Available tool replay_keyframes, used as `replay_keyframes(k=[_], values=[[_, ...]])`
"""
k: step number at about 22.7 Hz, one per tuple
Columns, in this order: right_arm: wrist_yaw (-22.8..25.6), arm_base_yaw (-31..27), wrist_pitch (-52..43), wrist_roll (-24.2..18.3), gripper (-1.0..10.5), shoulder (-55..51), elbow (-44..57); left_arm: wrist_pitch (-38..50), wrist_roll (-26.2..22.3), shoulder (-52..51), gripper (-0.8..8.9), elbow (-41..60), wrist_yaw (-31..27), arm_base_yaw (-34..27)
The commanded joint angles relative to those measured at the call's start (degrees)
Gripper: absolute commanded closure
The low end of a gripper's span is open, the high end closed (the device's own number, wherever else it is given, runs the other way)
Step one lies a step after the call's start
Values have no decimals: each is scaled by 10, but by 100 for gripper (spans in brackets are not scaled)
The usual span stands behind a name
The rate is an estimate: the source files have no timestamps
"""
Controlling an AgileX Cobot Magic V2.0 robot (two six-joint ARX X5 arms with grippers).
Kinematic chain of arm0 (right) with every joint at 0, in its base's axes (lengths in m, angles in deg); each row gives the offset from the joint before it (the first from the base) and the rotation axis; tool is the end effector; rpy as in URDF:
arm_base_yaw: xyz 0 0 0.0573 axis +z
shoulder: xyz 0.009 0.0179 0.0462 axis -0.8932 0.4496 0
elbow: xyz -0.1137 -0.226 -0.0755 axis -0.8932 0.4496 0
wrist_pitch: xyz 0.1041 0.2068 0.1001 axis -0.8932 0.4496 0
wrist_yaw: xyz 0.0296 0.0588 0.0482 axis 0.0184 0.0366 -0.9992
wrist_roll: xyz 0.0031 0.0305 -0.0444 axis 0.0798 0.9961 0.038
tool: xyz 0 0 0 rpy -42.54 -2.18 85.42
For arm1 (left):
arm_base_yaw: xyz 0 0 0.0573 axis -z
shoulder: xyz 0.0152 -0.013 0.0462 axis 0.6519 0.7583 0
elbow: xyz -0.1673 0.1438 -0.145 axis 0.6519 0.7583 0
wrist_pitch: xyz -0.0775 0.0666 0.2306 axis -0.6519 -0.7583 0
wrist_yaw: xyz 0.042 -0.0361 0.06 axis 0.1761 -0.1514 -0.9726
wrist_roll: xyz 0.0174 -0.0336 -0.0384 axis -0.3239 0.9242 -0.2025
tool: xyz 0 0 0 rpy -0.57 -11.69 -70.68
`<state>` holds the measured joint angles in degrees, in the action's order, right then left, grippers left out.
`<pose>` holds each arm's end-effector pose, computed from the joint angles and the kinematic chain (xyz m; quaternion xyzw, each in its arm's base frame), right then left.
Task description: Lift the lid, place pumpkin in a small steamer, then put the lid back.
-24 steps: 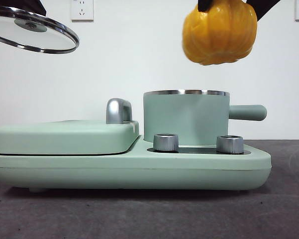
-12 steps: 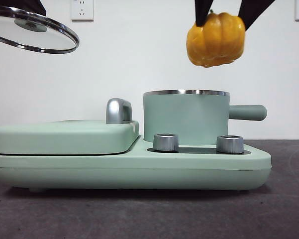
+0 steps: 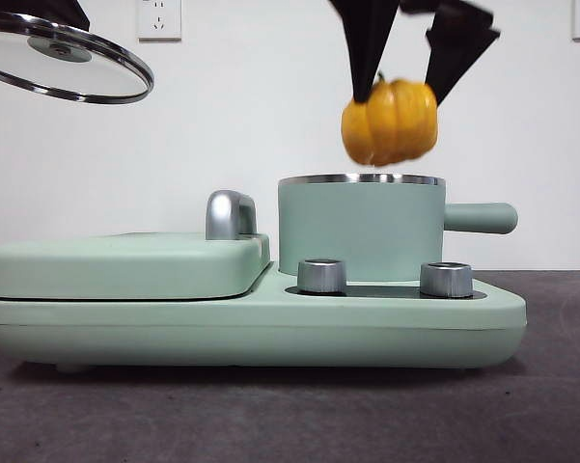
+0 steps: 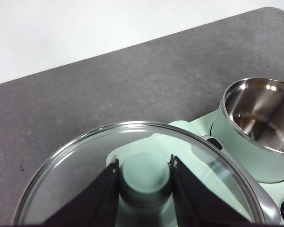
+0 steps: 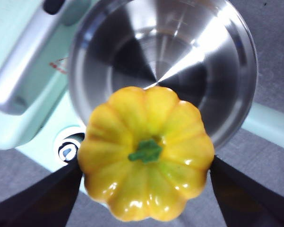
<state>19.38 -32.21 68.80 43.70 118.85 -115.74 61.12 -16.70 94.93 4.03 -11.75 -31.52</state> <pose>0.2959 0.1799 0.3583 -0.1255 0.5572 0.2289 0.7882 0.2208 -0.0444 0.3614 0.0630 0.1914 -0.2425 0.9490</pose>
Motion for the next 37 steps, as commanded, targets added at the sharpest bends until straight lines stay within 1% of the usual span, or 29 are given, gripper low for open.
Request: replay_keyframes(k=[1, 4, 9, 15, 22, 33, 34, 36, 37], values=[[2, 0, -2, -17, 577, 35, -21, 16, -3, -2, 801, -10, 4, 1], [2, -5, -6, -29, 577, 58, -23, 16, -3, -2, 801, -10, 4, 1], [2, -9, -17, -36, 577, 90, -23, 16, -3, -2, 801, -10, 4, 1], [1, -9, -64, -42, 577, 124, -23, 16, -3, -2, 801, -10, 4, 1], [-2, -9, -96, -53, 577, 147, -23, 16, -3, -2, 801, -10, 5, 1], [-2, -5, -101, -60, 576, 172, -23, 16, -3, -2, 801, -10, 5, 1], [-2, -4, -102, -61, 572, 172, -23, 16, -3, -2, 801, -10, 5, 1], [-3, -1, -103, -62, 492, 171, -23, 15, -3, -2, 801, -10, 5, 1], [-3, 0, -103, -62, 482, 171, -23, 15, -3, -2, 801, -10, 4, 1]])
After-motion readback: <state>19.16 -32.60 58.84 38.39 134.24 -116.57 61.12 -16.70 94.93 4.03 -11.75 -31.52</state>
